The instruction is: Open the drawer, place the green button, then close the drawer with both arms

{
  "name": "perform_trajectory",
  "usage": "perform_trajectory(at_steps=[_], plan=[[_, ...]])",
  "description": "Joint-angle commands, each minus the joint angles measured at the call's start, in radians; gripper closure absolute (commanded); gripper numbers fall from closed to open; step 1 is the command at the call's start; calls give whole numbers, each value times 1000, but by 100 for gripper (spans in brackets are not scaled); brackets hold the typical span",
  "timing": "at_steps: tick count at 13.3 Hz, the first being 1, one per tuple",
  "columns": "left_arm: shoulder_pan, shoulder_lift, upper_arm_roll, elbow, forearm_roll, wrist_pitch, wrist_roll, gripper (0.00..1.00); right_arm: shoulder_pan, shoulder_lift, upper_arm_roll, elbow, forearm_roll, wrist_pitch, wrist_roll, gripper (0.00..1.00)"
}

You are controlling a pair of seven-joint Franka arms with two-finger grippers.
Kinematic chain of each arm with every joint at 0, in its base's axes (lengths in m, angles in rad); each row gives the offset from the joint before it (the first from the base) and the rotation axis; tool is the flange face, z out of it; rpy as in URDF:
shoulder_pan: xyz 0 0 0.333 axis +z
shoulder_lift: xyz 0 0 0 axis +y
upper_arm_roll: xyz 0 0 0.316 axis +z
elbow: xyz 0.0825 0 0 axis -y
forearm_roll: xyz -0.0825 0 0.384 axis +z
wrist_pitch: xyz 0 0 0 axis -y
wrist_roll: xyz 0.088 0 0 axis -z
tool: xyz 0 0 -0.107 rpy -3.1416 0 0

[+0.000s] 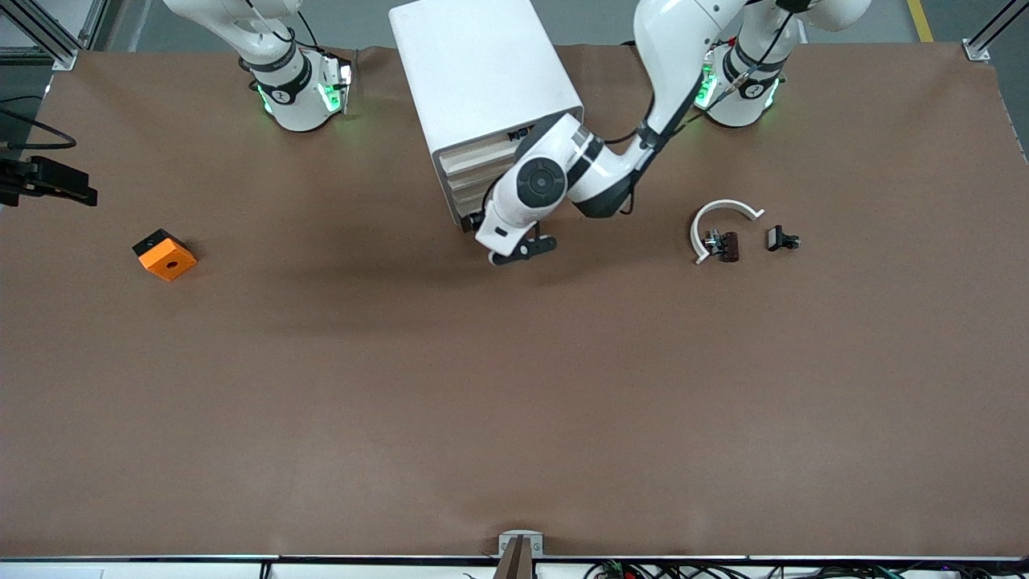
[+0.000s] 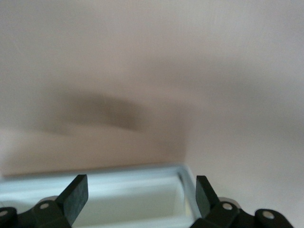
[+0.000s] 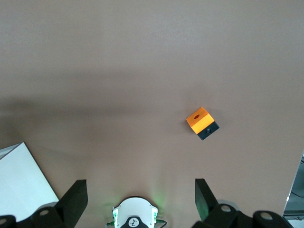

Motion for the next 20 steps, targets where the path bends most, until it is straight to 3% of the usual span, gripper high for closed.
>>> perform_trajectory(at_steps=[1, 3, 8, 11, 14, 20], plan=[[89, -47, -3, 20, 93, -35, 4, 0, -22, -69, 4, -59, 58, 21, 1, 0], [170, -85, -4, 20, 152, -56, 5, 0, -22, -132, 4, -127, 58, 63, 0, 0], [310, -188, -4, 23, 357, -170, 5, 0, -18, -169, 7, -162, 58, 78, 0, 0], [383, -255, -4, 28, 439, -225, 33, 0, -16, -232, 7, -249, 58, 130, 0, 0], [446, -318, -2, 35, 540, -318, 227, 0, -18, -295, 8, -332, 58, 179, -3, 0], [583, -467, -7, 58, 529, -533, 531, 0, -22, -330, 8, -374, 58, 242, -11, 0]])
